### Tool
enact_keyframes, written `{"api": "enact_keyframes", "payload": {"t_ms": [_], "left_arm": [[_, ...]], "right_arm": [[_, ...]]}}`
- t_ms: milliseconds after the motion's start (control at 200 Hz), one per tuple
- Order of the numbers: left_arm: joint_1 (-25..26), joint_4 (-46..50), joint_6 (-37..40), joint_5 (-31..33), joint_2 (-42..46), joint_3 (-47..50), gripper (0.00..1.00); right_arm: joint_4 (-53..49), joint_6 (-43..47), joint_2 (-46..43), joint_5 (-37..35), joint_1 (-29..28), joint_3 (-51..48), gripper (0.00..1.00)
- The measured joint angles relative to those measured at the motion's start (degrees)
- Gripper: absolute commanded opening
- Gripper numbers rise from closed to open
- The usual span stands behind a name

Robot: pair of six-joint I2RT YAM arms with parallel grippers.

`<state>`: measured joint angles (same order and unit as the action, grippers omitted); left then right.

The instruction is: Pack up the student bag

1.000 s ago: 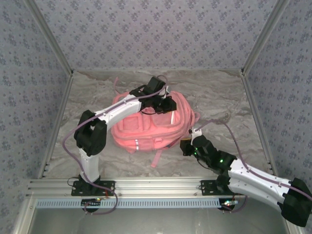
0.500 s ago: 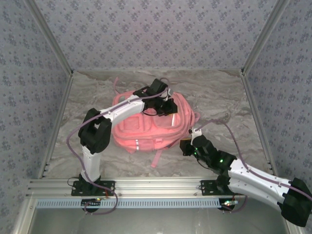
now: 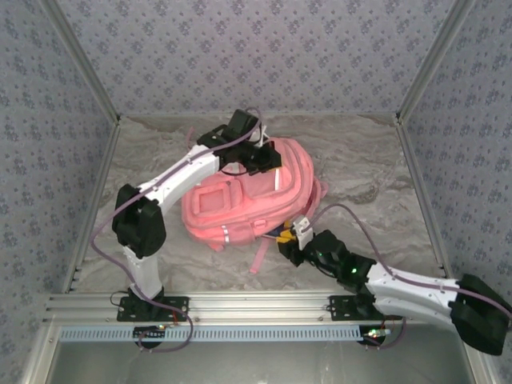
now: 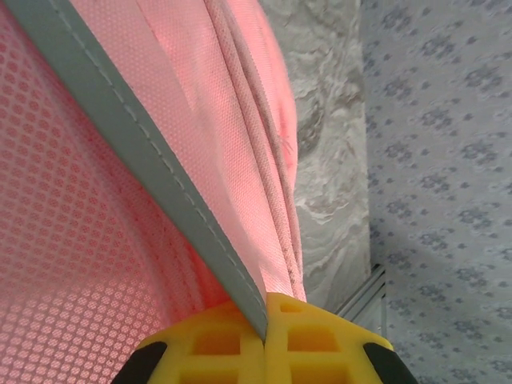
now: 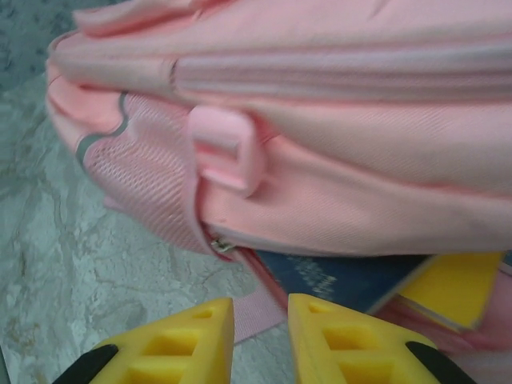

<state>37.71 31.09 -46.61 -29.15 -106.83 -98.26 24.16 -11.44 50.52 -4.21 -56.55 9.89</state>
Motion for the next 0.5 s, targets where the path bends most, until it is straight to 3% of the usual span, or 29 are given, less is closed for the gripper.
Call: {"api": "enact_keyframes", "payload": {"t_ms": [285,500], "left_arm": [[-1.92,0.66,-0.96,-0.63,2.27,-0.28,0.0],[-2.86,0.76,-1.53,-1.7,3.67,0.2,0.0]], "right_arm": [[25.64,9.09,26.88,3.19,-0.22,-0.39,0.23],[45.62,12.66,45.62,1.57,-1.05,-0.96,0.25]]}}
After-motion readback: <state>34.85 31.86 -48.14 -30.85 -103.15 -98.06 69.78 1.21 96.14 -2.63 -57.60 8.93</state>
